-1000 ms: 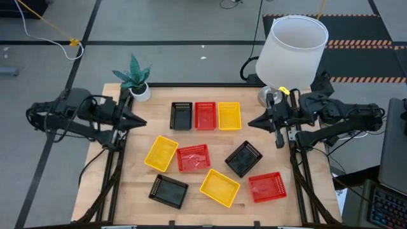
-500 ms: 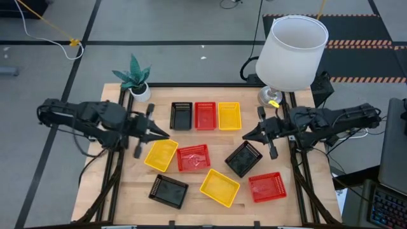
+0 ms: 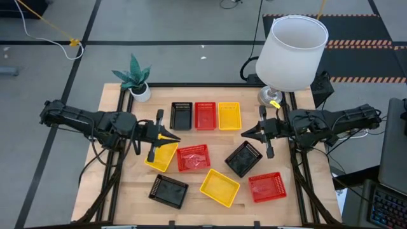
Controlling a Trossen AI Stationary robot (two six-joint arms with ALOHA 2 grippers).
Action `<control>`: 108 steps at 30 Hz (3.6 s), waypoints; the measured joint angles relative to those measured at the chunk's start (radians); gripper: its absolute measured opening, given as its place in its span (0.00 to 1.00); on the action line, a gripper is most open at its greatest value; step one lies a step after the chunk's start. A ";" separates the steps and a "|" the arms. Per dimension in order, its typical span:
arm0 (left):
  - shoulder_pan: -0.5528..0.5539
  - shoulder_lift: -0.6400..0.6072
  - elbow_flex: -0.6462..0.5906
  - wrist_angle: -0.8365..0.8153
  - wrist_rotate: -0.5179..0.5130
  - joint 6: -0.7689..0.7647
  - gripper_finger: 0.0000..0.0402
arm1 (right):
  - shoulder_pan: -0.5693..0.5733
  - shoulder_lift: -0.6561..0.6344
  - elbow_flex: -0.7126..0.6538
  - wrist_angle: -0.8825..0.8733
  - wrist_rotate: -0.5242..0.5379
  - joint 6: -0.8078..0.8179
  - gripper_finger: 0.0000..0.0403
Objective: Stack baskets by color
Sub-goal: Stack the bottom right yellow bin on the top right yellow bin
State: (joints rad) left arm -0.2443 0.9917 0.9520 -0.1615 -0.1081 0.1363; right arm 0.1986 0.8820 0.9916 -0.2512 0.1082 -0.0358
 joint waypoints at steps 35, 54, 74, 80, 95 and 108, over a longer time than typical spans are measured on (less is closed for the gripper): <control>0.043 -0.001 -0.001 0.001 0.001 0.072 0.08 | 0.128 0.322 0.120 -0.526 0.073 0.336 0.02; 0.128 -0.001 0.004 0.000 0.003 0.072 0.08 | 0.220 0.582 0.290 -0.681 -0.033 0.593 0.12; 0.128 -0.001 0.005 -0.024 0.005 0.045 0.08 | 0.576 0.702 0.376 -0.653 -0.030 1.120 0.13; 0.128 -0.001 0.005 -0.024 0.005 0.048 0.08 | 0.553 0.799 0.375 -0.510 -0.055 0.898 0.13; 0.128 -0.001 0.005 -0.031 0.005 0.046 0.08 | 0.451 0.891 0.374 -0.379 -0.058 0.331 0.35; 0.127 -0.001 0.005 -0.071 0.005 0.010 0.08 | 0.436 0.900 0.374 -0.377 -0.060 0.047 0.32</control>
State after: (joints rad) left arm -0.1173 0.9905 0.9573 -0.2327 -0.1036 0.1459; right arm 0.6342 1.7817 1.3659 -0.6281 0.0486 0.0112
